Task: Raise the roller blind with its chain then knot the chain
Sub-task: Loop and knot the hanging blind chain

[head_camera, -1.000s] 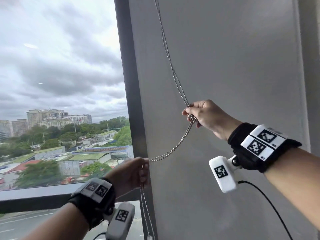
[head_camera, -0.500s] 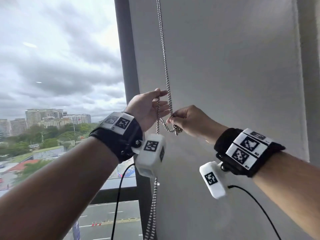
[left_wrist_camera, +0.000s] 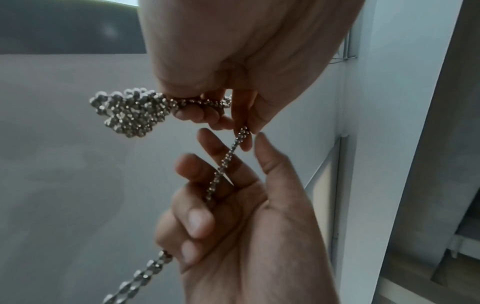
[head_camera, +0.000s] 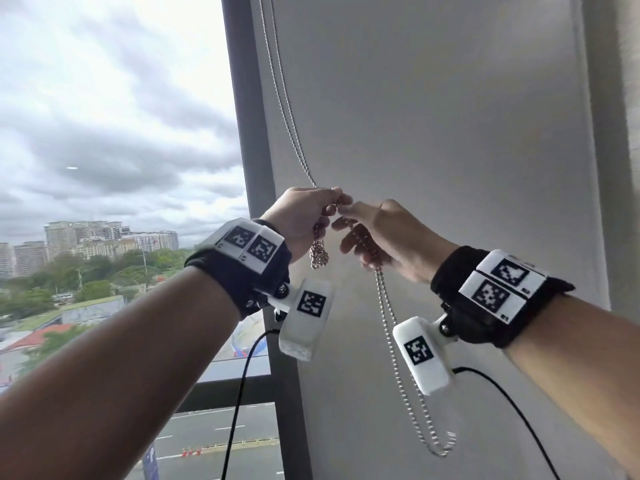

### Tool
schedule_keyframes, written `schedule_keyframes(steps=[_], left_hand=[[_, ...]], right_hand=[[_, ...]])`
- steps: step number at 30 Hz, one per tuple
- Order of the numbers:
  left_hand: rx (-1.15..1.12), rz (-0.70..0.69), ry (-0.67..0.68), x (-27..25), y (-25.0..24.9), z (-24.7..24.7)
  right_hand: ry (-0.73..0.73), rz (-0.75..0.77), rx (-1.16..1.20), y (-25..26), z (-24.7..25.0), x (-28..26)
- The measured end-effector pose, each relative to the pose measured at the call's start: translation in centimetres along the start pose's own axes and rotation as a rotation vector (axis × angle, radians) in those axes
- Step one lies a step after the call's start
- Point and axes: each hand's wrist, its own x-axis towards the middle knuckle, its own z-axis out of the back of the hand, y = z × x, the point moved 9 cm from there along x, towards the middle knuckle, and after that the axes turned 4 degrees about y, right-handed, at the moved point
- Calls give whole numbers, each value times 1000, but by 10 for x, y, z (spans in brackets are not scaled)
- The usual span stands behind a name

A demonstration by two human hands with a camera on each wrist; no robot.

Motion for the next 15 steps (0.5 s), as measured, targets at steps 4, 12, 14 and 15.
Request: schedule_keyframes(steps=[4, 12, 14, 15], left_hand=[[-26, 50, 67, -8, 3, 1], [18, 25, 193, -20, 2, -2], [45, 10, 185, -22, 2, -1], [50, 5, 176, -22, 1, 0]], right_hand=[[-101, 64, -331, 5, 18, 10], [-164, 53, -383, 14, 13, 28], [-128, 39, -267, 17, 6, 28], [-120, 33, -216, 18, 4, 28]])
